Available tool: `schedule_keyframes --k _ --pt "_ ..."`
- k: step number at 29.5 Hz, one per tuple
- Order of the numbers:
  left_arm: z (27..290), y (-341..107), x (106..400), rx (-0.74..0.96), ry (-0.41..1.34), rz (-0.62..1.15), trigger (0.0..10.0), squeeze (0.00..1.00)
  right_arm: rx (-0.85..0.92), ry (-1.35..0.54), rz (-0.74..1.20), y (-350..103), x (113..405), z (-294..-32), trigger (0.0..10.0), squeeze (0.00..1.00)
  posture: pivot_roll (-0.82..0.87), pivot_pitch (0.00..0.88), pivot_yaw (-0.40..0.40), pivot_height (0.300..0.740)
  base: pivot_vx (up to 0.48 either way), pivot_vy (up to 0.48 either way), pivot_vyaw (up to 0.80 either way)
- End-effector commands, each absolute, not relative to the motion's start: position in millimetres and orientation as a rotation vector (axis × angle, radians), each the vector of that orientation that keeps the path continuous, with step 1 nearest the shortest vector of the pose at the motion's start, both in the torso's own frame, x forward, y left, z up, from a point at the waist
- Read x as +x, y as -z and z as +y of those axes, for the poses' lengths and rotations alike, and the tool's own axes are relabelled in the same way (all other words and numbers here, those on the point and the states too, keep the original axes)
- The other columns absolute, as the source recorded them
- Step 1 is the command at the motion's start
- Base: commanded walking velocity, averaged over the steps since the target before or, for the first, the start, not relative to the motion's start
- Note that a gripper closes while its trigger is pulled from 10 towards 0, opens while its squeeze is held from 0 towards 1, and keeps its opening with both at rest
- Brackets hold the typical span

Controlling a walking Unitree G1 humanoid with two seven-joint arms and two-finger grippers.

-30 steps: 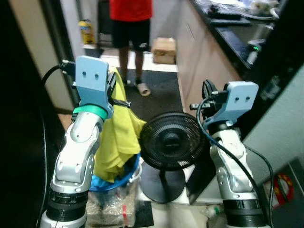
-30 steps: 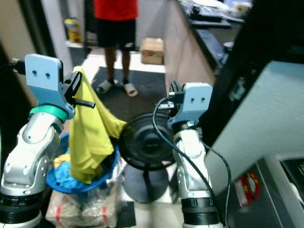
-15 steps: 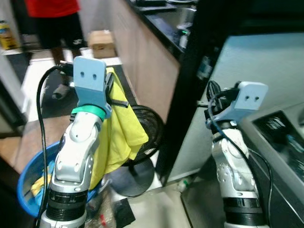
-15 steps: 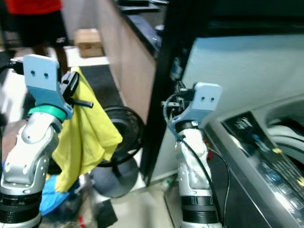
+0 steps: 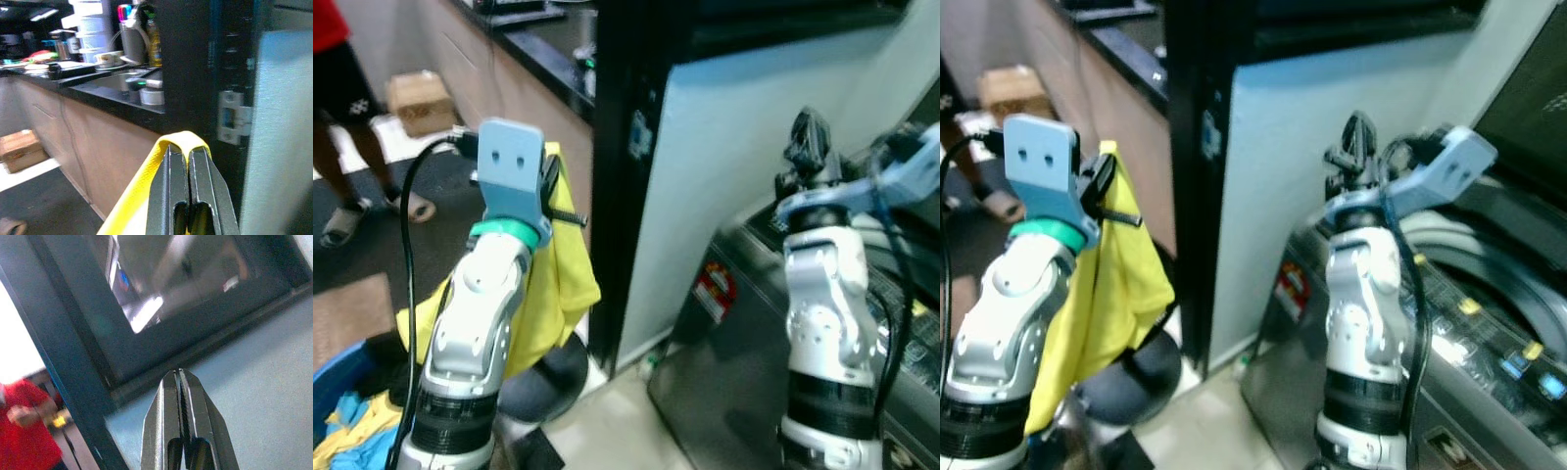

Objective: Clothes washing

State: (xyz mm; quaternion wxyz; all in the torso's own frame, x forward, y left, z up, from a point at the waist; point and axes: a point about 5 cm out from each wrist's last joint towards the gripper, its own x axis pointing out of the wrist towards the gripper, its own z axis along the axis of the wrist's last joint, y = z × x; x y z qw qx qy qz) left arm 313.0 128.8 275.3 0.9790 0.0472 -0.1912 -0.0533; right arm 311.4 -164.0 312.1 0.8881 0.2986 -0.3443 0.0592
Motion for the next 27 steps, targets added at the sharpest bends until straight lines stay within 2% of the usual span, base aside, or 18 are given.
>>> schedule_keyframes --k 1,21,27 --pt "129 -277 312 0.097 0.110 -0.397 10.0 0.00 0.661 -0.140 -0.732 -318 309 -165 10.0 0.00 0.12 0.000 0.017 0.740 0.000 0.000 -0.80" --pt "128 -277 312 0.101 0.115 -0.395 10.0 0.00 0.691 -0.180 -0.754 -331 303 -167 10.0 0.00 0.12 0.000 0.017 0.740 0.000 0.000 -0.80" --pt "127 -276 312 0.101 0.119 -0.392 10.0 0.00 0.545 -0.167 -0.763 -333 303 -163 10.0 0.00 0.12 0.000 0.017 0.740 0.000 0.000 -0.80"
